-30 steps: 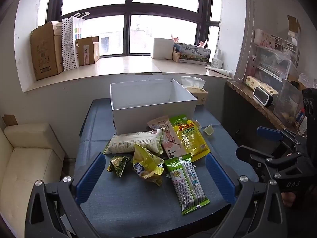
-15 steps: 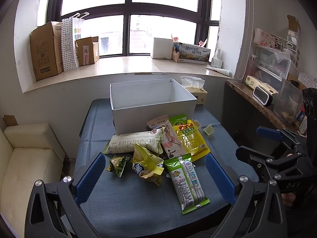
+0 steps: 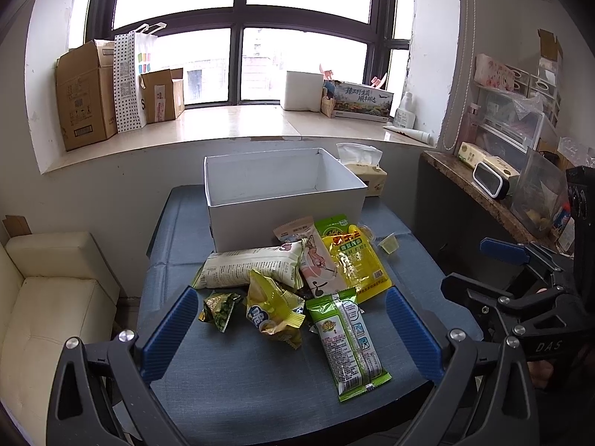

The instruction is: Organize snacks

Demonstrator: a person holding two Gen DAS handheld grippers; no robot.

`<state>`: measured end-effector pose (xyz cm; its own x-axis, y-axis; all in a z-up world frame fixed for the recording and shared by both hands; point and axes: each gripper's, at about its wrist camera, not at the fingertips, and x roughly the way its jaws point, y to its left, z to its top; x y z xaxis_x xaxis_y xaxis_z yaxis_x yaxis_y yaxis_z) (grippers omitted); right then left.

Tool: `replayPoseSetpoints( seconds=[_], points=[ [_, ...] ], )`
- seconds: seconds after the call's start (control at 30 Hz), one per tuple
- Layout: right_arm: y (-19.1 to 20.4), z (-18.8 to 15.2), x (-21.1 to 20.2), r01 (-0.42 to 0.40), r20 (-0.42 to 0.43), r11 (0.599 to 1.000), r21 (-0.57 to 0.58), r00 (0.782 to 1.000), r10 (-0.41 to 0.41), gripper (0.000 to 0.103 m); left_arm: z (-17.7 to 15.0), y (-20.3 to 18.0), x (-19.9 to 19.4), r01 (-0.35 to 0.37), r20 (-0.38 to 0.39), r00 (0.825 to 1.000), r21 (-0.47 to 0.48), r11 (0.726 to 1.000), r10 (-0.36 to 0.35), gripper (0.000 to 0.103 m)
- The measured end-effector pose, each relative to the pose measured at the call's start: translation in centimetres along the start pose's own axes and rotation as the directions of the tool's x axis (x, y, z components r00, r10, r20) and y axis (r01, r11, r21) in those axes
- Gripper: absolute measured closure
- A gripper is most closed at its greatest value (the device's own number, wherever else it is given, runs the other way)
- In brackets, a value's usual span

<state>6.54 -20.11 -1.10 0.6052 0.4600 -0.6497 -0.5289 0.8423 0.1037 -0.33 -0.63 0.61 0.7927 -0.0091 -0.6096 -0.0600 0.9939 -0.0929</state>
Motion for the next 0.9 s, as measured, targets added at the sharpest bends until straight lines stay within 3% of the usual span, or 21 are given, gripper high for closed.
replayPoseSetpoints(
  seconds=[0.9],
  points=[
    [0.07,-0.09,0.11,0.000,-0.008,1.000,0.002,1.000,0.000,0.000,0.01,0.26,0.04,-0.003,-0.007,1.000,-0.008,1.000,0.003,0.000]
  ],
)
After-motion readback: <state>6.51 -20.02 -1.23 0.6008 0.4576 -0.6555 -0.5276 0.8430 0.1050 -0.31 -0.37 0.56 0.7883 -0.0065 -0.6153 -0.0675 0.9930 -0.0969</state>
